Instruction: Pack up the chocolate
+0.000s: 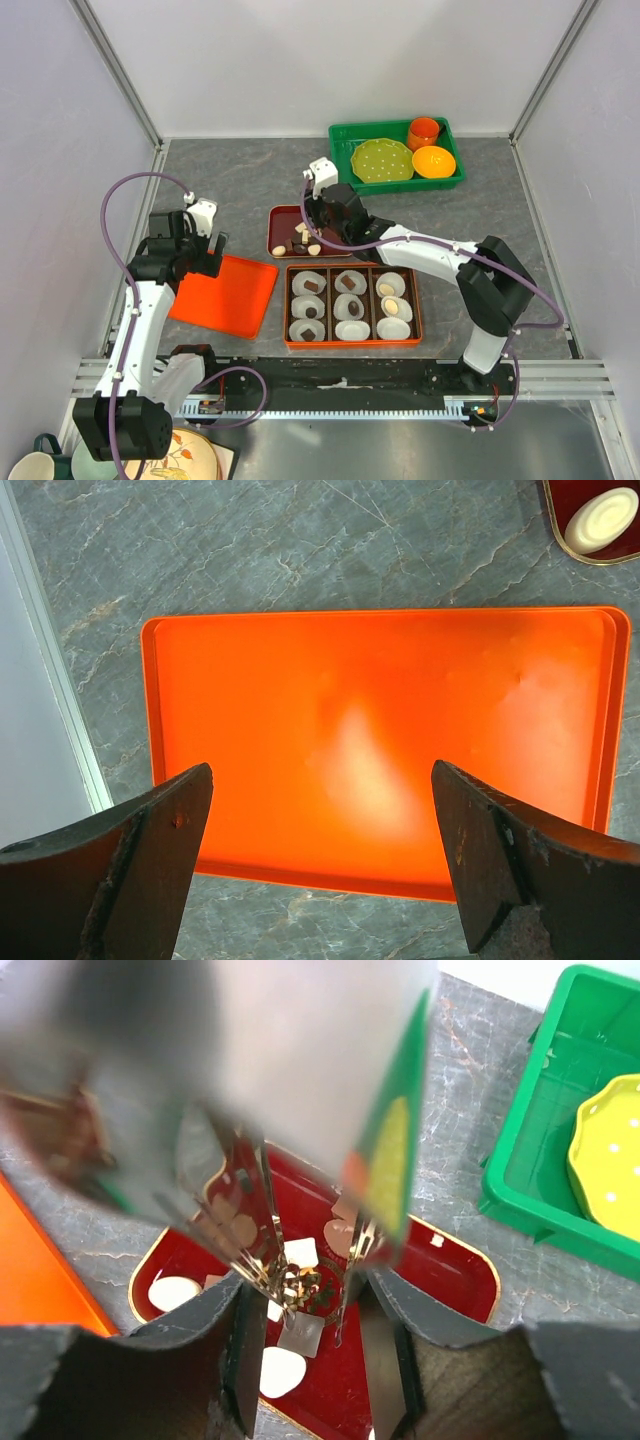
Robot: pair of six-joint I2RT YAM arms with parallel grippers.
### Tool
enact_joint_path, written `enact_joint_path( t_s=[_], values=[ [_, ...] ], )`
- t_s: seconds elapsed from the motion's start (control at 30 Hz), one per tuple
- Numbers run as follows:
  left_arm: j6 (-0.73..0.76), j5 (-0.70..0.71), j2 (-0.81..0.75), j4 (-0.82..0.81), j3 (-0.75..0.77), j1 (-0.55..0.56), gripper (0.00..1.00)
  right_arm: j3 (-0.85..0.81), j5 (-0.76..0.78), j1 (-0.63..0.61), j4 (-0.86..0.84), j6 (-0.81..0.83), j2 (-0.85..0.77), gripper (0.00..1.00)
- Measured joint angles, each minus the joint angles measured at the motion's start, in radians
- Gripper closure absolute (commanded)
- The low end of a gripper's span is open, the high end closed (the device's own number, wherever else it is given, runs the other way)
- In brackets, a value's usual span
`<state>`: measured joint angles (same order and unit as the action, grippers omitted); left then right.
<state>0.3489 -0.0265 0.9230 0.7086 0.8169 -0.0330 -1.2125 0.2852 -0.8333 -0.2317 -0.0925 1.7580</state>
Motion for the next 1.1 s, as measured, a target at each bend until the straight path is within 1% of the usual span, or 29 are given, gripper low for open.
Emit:
enact_joint_path(
  t_s=[0.3,0.67,0.87,1.1],
  values=[
    [0.001,0.001,0.0,0.0,0.0,0.0,0.03,0.0,0.0,0.0,-0.003,-0.014,0.014,0.52],
    [0.015,0.008,0.0,0.0,0.0,0.0,0.03,0.005,0.005,0.005,-0.047,-0.025,0.039,0.51],
    [0.02,0.014,0.0,0.0,0.0,0.0,0.03,0.043,0.016,0.012,-0.083,-0.026,0.033,0.51],
    [0.021,0.019,-0.001,0.0,0.0,0.0,0.03,0.106,0.026,0.014,-0.095,-0.027,-0.015,0.51]
  ],
)
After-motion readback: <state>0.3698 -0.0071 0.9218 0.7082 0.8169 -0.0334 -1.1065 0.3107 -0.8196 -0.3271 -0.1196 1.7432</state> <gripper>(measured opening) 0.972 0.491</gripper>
